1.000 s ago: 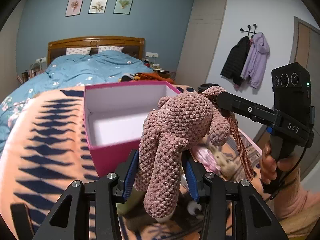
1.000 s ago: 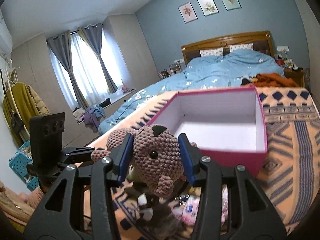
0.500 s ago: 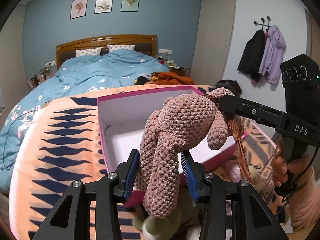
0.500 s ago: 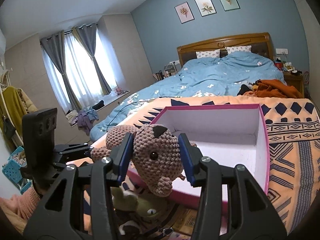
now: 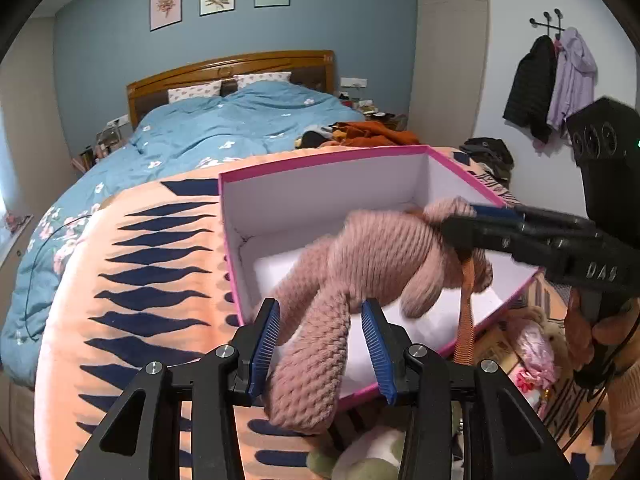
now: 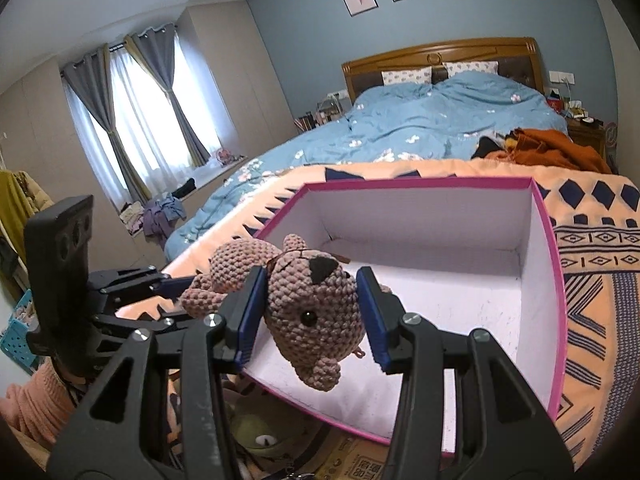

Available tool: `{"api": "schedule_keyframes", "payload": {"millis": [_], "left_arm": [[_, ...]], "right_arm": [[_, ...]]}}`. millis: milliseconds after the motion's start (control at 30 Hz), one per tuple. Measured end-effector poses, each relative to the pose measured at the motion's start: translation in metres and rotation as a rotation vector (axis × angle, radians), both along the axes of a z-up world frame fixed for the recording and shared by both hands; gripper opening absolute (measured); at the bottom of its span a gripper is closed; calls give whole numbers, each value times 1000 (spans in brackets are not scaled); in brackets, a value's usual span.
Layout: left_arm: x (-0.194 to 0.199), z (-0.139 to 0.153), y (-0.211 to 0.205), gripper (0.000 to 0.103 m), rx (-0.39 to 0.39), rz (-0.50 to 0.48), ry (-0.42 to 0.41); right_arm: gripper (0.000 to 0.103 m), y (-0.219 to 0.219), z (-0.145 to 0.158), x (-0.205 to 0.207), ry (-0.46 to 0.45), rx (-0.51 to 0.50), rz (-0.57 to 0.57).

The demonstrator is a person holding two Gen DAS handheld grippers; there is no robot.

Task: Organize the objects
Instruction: 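Carry the pink knitted bear with the right gripper into the pink box and release, then lower the right gripper onto the grey raccoon plush and grasp it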

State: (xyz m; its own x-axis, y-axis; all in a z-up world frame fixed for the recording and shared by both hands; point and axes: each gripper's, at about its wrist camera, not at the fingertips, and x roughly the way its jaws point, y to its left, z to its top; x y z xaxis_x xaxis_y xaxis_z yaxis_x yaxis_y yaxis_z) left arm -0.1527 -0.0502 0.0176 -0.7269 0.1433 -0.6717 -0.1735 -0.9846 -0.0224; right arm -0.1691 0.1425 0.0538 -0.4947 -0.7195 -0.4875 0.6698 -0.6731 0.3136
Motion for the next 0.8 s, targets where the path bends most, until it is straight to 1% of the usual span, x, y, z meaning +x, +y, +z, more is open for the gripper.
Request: {"api": "schedule_keyframes", "payload": {"millis": [100, 167, 233, 333, 500, 633, 733, 800], "left_arm": [[-1, -1, -4, 43, 7, 9, -1], [1, -1, -5, 43, 8, 14, 6], [7, 0, -5, 43, 13, 16, 24], [18, 4, -2, 46, 31, 8, 52], [42, 13, 12, 62, -1, 9, 125], [62, 20, 23, 68, -25, 8, 171], [73, 23, 27, 70, -33, 13, 189], [79, 24, 29, 73, -31, 17, 200]], "right_arm": [[48, -7, -13, -7, -34, 37, 9], [48, -9, -19, -10, -42, 50, 2], [48, -13, -26, -13, -55, 75, 0], [48, -12, -30, -13, -60, 85, -14], [48, -1, -21, 6, -16, 67, -18], [55, 6, -7, 27, 27, 38, 3], [61, 12, 1, 47, 64, 26, 20], [64, 17, 5, 61, 78, 19, 38]]}}
